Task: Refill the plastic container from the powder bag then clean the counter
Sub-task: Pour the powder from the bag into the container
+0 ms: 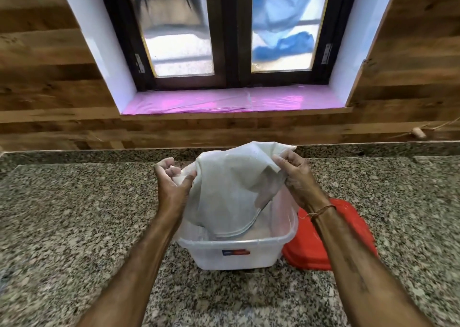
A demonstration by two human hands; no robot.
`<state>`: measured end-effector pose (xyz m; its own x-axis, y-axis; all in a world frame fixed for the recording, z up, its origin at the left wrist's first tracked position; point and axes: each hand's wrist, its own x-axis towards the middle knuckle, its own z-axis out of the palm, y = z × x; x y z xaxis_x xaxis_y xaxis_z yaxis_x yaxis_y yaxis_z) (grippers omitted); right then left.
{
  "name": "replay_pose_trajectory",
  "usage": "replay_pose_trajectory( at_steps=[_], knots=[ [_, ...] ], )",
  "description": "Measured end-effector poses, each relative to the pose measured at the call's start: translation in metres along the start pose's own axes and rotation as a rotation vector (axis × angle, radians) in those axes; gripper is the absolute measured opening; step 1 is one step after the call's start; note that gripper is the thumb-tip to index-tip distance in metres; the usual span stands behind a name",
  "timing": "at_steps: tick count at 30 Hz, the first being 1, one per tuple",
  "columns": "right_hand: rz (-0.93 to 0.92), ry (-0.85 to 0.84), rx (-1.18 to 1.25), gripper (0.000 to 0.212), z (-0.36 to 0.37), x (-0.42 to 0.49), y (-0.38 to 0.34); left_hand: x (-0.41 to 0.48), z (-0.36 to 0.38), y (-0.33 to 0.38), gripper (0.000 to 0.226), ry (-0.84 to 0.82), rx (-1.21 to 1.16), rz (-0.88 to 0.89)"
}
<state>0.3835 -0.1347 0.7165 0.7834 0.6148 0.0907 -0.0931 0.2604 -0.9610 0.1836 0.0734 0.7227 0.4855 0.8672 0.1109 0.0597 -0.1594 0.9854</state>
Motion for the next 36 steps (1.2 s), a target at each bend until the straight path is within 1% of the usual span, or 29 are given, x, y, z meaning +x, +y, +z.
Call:
replay_pose_trajectory(
  at_steps=[2, 3, 4, 6, 8, 9, 10, 13, 15, 17, 18, 20, 21, 22, 24, 26, 27, 29, 32, 34, 36],
  knots=[
    [-0.018, -0.031, -0.067, 0.013, -0.004, 0.000, 0.003, -0.003, 0.000, 0.000, 0.091, -0.018, -0.004, -0.024],
    [-0.028, -0.038, -0.102, 0.007, -0.005, 0.001, 0.005, -0.004, -0.002, 0.001, 0.103, -0.045, -0.038, -0.062],
    [-0.041, -0.044, -0.122, 0.008, -0.007, 0.001, 0.008, -0.006, -0.004, 0.002, 0.110, -0.077, -0.080, -0.111],
    [-0.067, -0.061, -0.128, 0.031, -0.006, 0.002, 0.009, -0.001, -0.011, 0.000, 0.112, -0.123, -0.160, -0.193],
    [-0.064, -0.090, -0.116, 0.067, -0.005, 0.000, 0.007, 0.005, -0.016, -0.002, 0.100, -0.134, -0.210, -0.268],
    [-0.056, -0.102, -0.104, 0.082, -0.005, -0.001, 0.007, 0.008, -0.017, -0.002, 0.089, -0.135, -0.233, -0.292],
    [-0.043, -0.104, -0.101, 0.092, -0.006, -0.001, 0.005, 0.009, -0.017, -0.001, 0.079, -0.135, -0.255, -0.306],
    [-0.010, -0.075, -0.134, 0.106, -0.007, -0.002, 0.003, 0.008, -0.017, -0.002, 0.049, -0.128, -0.309, -0.282],
    [0.022, -0.057, -0.121, 0.111, -0.007, -0.002, 0.004, 0.007, -0.018, -0.006, 0.038, -0.121, -0.338, -0.260],
    [0.052, -0.046, -0.059, 0.110, -0.006, -0.002, 0.004, 0.005, -0.021, -0.008, 0.035, -0.123, -0.346, -0.247],
    [0.057, -0.045, -0.026, 0.104, -0.005, -0.001, 0.003, 0.005, -0.022, -0.009, 0.036, -0.119, -0.353, -0.236],
    [0.051, -0.065, 0.008, 0.080, -0.006, 0.000, 0.002, 0.005, -0.023, -0.011, 0.042, -0.104, -0.383, -0.227],
    [0.057, -0.066, 0.030, 0.071, -0.007, 0.001, 0.002, 0.005, -0.025, -0.013, 0.045, -0.096, -0.402, -0.227],
    [0.071, -0.055, 0.059, 0.068, -0.008, 0.001, 0.001, 0.005, -0.026, -0.013, 0.047, -0.093, -0.412, -0.219],
    [0.093, -0.021, 0.123, 0.066, -0.009, 0.002, -0.001, 0.004, -0.028, -0.014, 0.050, -0.098, -0.414, -0.199],
    [0.079, -0.012, 0.184, 0.062, -0.009, 0.005, 0.000, 0.002, -0.028, -0.013, 0.052, -0.098, -0.435, -0.192],
    [0.072, -0.012, 0.196, 0.064, -0.008, 0.006, 0.000, 0.001, -0.029, -0.012, 0.051, -0.102, -0.449, -0.190],
    [0.057, 0.015, 0.175, 0.067, -0.004, 0.008, 0.000, -0.001, -0.031, -0.013, 0.047, -0.118, -0.442, -0.173],
    [0.022, 0.079, 0.164, 0.057, -0.003, 0.010, 0.004, -0.004, -0.037, -0.015, 0.041, -0.132, -0.391, -0.119],
    [0.011, 0.113, 0.217, 0.054, -0.005, 0.011, 0.004, -0.006, -0.037, -0.015, 0.038, -0.132, -0.393, -0.107],
    [0.003, 0.134, 0.264, 0.054, -0.006, 0.013, 0.004, -0.009, -0.035, -0.011, 0.036, -0.127, -0.424, -0.119]
  ],
)
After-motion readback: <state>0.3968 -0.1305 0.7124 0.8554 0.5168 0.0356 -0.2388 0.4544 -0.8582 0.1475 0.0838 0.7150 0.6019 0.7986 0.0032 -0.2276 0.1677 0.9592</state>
